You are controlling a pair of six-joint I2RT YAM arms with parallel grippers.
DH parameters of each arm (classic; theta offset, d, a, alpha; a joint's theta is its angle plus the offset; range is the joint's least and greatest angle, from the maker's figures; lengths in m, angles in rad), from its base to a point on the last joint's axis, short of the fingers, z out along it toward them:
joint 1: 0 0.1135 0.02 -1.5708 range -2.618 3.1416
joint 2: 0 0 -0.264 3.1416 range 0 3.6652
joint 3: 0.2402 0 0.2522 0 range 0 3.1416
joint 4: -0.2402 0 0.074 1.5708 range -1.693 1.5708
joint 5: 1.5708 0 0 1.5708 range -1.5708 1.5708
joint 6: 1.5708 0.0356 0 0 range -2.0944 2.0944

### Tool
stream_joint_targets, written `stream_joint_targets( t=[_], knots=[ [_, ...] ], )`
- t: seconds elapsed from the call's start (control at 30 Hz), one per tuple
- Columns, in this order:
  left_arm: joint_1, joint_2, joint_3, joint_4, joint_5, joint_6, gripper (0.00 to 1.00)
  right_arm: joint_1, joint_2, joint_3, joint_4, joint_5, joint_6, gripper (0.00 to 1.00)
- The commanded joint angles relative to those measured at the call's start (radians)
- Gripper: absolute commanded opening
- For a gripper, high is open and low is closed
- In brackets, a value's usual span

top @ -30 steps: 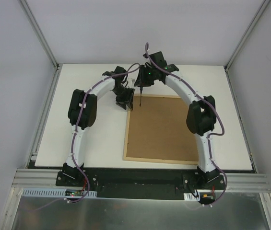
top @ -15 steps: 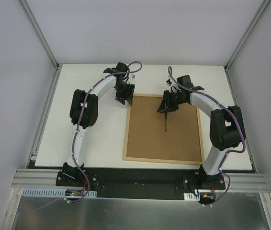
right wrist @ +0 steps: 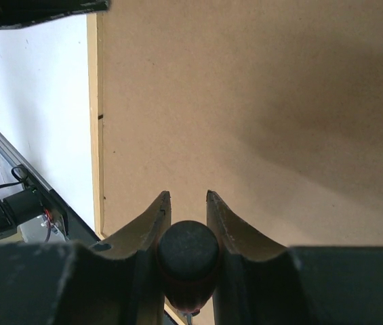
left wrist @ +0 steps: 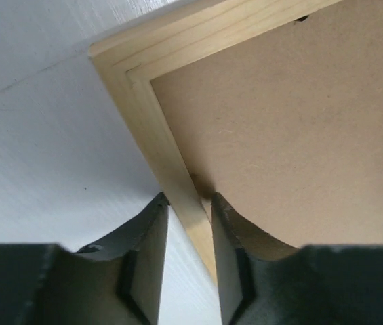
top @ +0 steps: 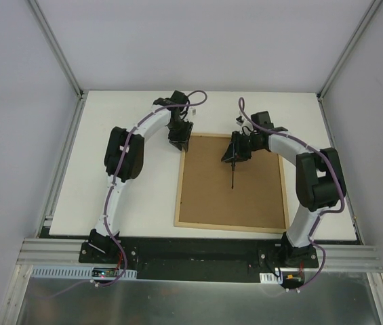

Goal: Take the photo out of the frame
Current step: Release the photo frame item from the photo frame, then adjust the photo frame at the center of the board.

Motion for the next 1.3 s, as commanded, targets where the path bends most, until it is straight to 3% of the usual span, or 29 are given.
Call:
stream_joint_targets(
  t=[0.0,0.17,0.27,0.4,0.47,0.53,0.67,1.07,1.27],
  knots=[
    [-0.009,-0.022,0.006,-0.028,-0.003,-0.018,0.24,-0.010,0.022,0.025,0.008,-0.004,0.017,0.00],
    [0.021,-0.018,0.041,-0.025,0.016,-0.019,0.01,-0.018,0.022,0.031,-0.006,0.008,0.010,0.00],
    [0.052,-0.014,0.059,-0.025,0.088,-0.036,0.00,-0.029,0.028,0.038,-0.004,-0.031,0.016,0.00],
    [0.101,-0.048,0.044,0.002,0.231,-0.064,0.00,-0.067,0.066,0.048,0.019,-0.200,0.076,0.00],
    [0.121,-0.074,0.024,0.019,0.303,-0.068,0.06,-0.079,0.071,0.047,0.019,-0.225,0.064,0.00],
    [0.135,-0.100,0.004,0.033,0.361,-0.068,0.18,-0.085,0.070,0.042,0.013,-0.216,0.037,0.00],
    [0.139,-0.134,-0.036,0.036,0.385,-0.047,0.35,-0.093,0.076,0.047,-0.016,-0.159,-0.009,0.00],
    [0.090,-0.320,-0.419,0.036,0.167,0.065,0.44,-0.098,0.037,0.042,-0.079,-0.070,-0.102,0.01],
    [0.034,-0.344,-0.485,0.033,0.148,0.080,0.45,-0.095,0.051,0.025,-0.081,-0.018,-0.114,0.01]
  ],
)
